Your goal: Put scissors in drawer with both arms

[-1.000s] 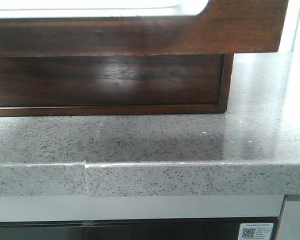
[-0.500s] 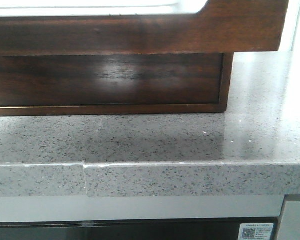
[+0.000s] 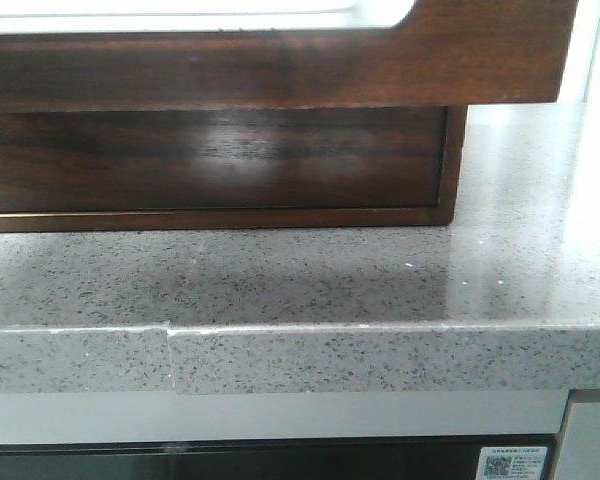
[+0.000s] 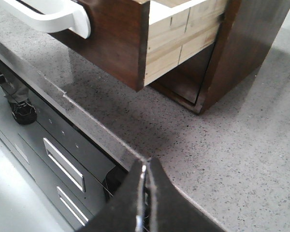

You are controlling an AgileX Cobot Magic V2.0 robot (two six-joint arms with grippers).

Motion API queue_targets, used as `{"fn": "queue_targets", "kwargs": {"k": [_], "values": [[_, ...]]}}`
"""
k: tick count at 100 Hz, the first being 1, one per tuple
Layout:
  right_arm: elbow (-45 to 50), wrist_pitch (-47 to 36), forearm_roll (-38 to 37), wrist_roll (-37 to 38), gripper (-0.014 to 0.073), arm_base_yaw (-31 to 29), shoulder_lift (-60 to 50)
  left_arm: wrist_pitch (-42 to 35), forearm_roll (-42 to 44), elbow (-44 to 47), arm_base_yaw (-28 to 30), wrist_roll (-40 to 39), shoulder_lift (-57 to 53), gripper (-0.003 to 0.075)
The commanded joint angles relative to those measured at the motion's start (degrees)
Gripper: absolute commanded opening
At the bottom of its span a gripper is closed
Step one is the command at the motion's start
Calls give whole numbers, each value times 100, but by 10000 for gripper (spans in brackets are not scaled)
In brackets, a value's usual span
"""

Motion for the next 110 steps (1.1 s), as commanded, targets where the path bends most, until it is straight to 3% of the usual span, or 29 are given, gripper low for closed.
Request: {"fn": "queue_targets", "kwargs": {"k": [1,39,57,74,84,110], "values": [[-144,-445,-96,-18,-61,-10,70,-352,-60,119,14,20,-165,-22],[-72,-472,-96,-18,-61,-10,70,-352,-60,119,14,20,-165,-22],[289,-1403,-57,-18,-61,-173,70,-352,-60,119,14,20,-165,-22],[707,-3017,88,11,-61,-907,70,-352,-60,119,14,20,-165,-22],[876,-3684,29,454,-61,-1394,58,-352,-60,119,14,20,-165,-22],[1141,-3798,-473,1390,-61,-2645,-173,-352,-60,119,14,20,-165,-22]]}}
